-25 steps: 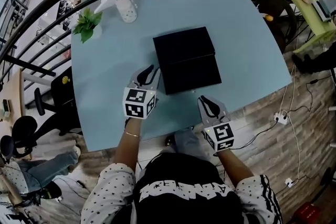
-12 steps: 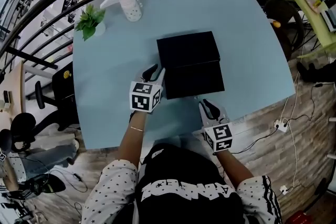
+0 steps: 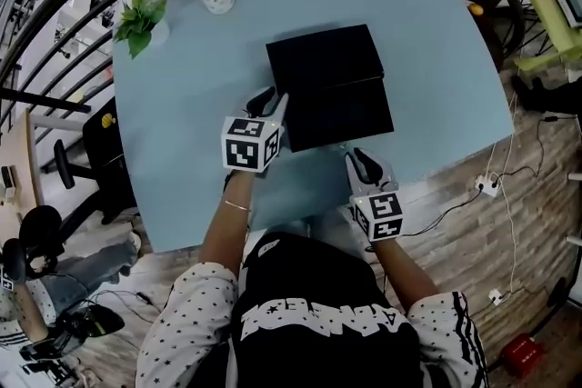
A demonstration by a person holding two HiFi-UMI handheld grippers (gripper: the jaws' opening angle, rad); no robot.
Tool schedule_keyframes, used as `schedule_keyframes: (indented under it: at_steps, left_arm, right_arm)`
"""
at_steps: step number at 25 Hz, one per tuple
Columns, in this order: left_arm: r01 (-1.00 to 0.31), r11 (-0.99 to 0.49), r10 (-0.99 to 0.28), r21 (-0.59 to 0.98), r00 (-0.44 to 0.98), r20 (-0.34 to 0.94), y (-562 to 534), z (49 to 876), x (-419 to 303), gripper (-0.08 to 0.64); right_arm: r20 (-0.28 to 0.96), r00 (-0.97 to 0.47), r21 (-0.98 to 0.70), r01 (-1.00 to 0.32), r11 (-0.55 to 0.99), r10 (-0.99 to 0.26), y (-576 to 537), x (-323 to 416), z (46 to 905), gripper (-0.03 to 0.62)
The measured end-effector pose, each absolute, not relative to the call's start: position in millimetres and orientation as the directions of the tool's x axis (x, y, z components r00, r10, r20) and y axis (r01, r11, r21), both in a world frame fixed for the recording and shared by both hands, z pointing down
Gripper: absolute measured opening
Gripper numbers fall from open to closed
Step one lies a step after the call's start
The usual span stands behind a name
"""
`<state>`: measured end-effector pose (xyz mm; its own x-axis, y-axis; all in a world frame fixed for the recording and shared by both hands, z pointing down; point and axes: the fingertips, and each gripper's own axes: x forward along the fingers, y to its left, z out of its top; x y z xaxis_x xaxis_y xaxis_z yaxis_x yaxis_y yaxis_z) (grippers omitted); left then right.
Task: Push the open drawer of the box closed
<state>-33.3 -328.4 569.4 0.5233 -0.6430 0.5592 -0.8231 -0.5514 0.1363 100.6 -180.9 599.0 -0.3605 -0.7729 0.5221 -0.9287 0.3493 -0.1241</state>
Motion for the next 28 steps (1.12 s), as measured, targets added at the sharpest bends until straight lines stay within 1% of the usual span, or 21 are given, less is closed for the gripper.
schedule_keyframes:
  at_steps: [11, 19, 25, 28]
  left_arm:
    - [-0.826, -0.529, -0.612, 0.192, 0.529, 0.588, -332, 571, -30, 0.0]
    - [-0.834, -0.5, -0.619, 0.233, 0.532, 0.577, -332, 570, -35, 0.0]
    - [-0.837, -0.496, -0.622, 0.232, 0.529, 0.578, -332, 570, -36, 0.0]
    - [-0.835, -0.511, -0.621, 0.205, 0.523, 0.584, -332, 571, -36, 0.0]
  right_arm:
    - [0.591, -0.303, -0.1, -0.947, 0.305, -0.747, -187, 90, 617, 0.069]
    - [0.626, -0.261, -0.099, -0.961, 0.257, -0.735, -190, 89, 625, 0.077]
    - [0.638, -0.236, -0.11, -0.97, 0.216, -0.733, -196, 86, 630, 0.077]
    - [0.639, -0.224, -0.101, -0.973, 0.208, -0.736, -197, 86, 631, 0.061]
